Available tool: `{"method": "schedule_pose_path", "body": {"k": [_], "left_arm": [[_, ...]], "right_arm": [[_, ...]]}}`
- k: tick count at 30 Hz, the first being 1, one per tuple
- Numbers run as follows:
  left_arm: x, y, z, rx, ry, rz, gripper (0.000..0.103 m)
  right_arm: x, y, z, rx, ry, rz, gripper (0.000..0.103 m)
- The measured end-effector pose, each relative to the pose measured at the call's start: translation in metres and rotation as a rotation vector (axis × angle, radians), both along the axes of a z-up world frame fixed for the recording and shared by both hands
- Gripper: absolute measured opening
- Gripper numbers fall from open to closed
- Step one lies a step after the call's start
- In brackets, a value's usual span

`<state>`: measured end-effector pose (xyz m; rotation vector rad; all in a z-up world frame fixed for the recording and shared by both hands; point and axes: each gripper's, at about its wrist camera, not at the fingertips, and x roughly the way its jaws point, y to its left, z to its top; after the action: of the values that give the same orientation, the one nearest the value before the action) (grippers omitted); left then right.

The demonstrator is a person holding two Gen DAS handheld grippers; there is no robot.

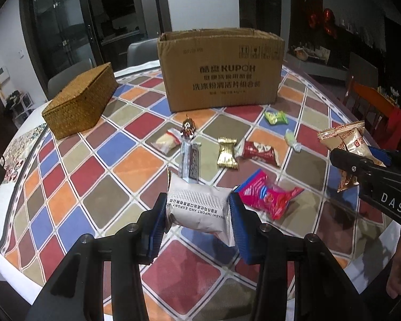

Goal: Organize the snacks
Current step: 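Lift and carry both held packets over the open cardboard box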

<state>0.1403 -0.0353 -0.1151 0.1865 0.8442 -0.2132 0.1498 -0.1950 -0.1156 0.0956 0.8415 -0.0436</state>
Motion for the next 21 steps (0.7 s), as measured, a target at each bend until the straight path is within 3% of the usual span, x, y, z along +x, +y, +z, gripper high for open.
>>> {"method": "schedule_pose_path", "body": {"k": [21], "left_arm": [[0.022, -0.001, 0.042, -0.056, -0.062, 0.050, 0.045]], "right_arm": [[0.018, -0.005, 0.049, -0.012, -0.075, 0.003, 0.045]]}}
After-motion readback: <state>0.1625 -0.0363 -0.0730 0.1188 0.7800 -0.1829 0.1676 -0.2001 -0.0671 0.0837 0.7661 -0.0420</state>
